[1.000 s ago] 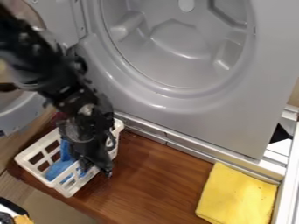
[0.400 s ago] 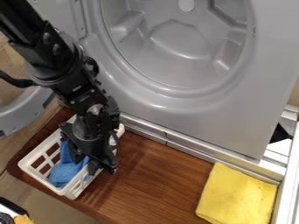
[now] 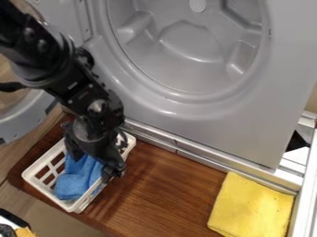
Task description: Move the white basket to the left side of the table
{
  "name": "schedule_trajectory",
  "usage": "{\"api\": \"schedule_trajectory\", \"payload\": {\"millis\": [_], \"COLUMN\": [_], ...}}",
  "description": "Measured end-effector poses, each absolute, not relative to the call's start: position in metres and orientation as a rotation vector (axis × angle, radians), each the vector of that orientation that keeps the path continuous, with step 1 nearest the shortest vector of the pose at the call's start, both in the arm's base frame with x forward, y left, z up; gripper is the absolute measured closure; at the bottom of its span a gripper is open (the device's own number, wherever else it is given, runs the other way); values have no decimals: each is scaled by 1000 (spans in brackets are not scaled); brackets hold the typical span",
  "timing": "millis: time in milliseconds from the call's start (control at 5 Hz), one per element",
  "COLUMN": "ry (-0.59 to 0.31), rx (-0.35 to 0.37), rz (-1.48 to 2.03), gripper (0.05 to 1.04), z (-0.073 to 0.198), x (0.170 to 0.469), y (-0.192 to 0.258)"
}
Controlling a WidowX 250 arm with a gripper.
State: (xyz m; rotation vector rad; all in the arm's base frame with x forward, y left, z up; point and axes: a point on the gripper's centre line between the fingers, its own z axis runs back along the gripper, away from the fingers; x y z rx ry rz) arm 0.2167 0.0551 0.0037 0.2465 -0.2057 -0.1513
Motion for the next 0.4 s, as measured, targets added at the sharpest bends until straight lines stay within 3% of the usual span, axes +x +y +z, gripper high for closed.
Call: {"api": "schedule_trajectory", "payload": {"millis": [400], "ry": [-332], "rx": [96], "rz": [-200], "gripper": [83], "z": [45], "x": [211], "y": [49]}}
